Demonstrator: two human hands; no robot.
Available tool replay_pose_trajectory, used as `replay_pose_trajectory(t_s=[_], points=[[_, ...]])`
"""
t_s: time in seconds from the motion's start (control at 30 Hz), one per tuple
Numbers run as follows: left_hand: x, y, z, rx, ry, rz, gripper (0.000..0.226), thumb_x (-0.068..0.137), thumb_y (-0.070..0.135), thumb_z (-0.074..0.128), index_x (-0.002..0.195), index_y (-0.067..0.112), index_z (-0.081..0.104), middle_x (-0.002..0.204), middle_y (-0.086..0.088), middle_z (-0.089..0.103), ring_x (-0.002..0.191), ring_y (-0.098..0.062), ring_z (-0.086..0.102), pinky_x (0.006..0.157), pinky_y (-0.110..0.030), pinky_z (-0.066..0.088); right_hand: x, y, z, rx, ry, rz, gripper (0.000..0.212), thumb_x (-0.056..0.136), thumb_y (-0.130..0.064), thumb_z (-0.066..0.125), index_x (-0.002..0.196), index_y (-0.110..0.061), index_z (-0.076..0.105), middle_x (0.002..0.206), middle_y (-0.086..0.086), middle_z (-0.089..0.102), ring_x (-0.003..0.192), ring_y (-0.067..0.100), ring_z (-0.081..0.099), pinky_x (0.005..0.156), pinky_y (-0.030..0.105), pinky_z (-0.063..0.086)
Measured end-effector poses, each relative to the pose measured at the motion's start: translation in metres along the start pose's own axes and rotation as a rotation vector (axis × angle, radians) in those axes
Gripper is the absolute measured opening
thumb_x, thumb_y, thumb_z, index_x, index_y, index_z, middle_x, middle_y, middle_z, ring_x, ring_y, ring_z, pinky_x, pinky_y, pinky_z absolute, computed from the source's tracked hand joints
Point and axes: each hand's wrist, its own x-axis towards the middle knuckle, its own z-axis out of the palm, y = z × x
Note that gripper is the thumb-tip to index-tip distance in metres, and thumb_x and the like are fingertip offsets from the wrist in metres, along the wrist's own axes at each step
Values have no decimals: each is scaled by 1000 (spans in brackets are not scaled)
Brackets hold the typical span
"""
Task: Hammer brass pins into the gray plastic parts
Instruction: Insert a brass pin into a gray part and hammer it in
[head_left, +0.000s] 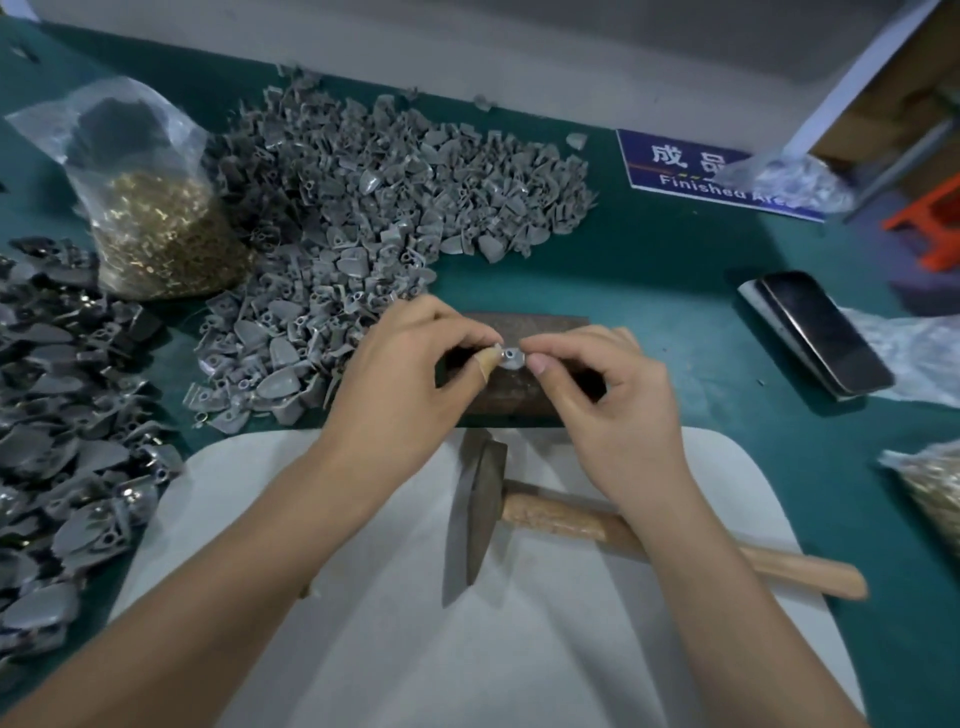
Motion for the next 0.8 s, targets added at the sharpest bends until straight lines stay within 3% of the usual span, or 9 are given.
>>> replay_pose_trajectory(t_s=[0.1, 0.17, 0.23, 0.3, 0.53, 0.8], points=[[-2, -2, 4, 12, 40, 15, 14, 92, 24, 73, 105, 23, 78, 92, 8, 60, 94, -12, 54, 84, -25, 42, 1, 0, 5, -53, 50, 10, 11, 91, -20, 76, 100, -27, 80, 89, -5, 63, 97, 17, 54, 86, 20, 40], [-1, -3, 5, -6, 55, 16, 14, 91, 24, 74, 104, 23, 79, 92, 9, 60, 94, -12, 53, 84, -25, 42, 4, -1, 9, -65, 69, 30, 11, 91, -23, 77, 99, -30, 80, 86, -6, 58, 96, 19, 53, 89, 31, 43], [0, -5, 4, 13, 60, 21, 14, 91, 30, 75, 104, 26, 79, 92, 10, 62, 93, -14, 53, 84, -34, 45, 8, -4, 14, -83, 49, 50, 12, 91, -25, 77, 97, -34, 80, 81, -10, 55, 92, 18, 52, 89, 49, 44], [-1, -7, 3, 44, 70, 7, 15, 90, 37, 75, 103, 30, 79, 92, 13, 64, 94, -16, 53, 84, -45, 46, 12, -6, 18, -115, 21, 64, 12, 90, -26, 77, 96, -37, 80, 77, -13, 55, 89, 15, 51, 88, 56, 43], [-4, -7, 6, 15, 102, -15, 13, 89, 39, 77, 100, 34, 80, 91, 15, 65, 94, -17, 53, 84, -50, 45, 15, -8, 12, -112, -38, 127, 21, 90, -32, 77, 88, -52, 72, 72, -10, 57, 84, 11, 50, 91, 58, 42], [-9, -5, 10, 49, 155, -30, 10, 87, 44, 74, 96, 40, 76, 92, 20, 60, 96, -7, 48, 87, -35, 34, 20, -8, 8, -153, -88, 125, 26, 90, -33, 76, 80, -56, 70, 68, -9, 55, 80, 11, 50, 89, 58, 43]])
